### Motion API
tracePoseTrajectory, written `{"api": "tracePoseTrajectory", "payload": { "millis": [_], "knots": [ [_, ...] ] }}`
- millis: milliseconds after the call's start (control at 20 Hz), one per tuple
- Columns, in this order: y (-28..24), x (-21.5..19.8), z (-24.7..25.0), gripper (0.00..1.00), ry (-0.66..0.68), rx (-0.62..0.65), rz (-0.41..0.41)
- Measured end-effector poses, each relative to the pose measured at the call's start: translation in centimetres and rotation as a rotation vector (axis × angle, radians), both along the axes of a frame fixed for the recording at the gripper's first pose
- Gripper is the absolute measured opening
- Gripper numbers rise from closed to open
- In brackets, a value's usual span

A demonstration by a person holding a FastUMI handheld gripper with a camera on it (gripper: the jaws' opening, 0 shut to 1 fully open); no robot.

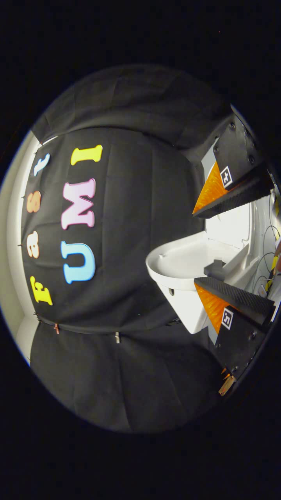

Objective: Open the toilet lid.

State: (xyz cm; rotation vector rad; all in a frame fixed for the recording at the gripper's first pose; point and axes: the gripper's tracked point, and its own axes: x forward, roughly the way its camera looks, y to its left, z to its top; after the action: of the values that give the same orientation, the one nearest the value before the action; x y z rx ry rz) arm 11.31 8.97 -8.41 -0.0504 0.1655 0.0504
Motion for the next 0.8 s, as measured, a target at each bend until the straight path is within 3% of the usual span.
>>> {"api": "tracePoseTrajectory", "payload": {
  "millis": [100,350,800],
  "knots": [
    [-1.8,-2.1,3.1,0.99,-0.058,0.004,-0.023],
    [-4.2,-6.9,8.2,0.99,-0.139,-0.006,-0.03],
    [-8.2,-11.9,12.4,0.99,-0.212,-0.06,-0.088]
  ]
}}
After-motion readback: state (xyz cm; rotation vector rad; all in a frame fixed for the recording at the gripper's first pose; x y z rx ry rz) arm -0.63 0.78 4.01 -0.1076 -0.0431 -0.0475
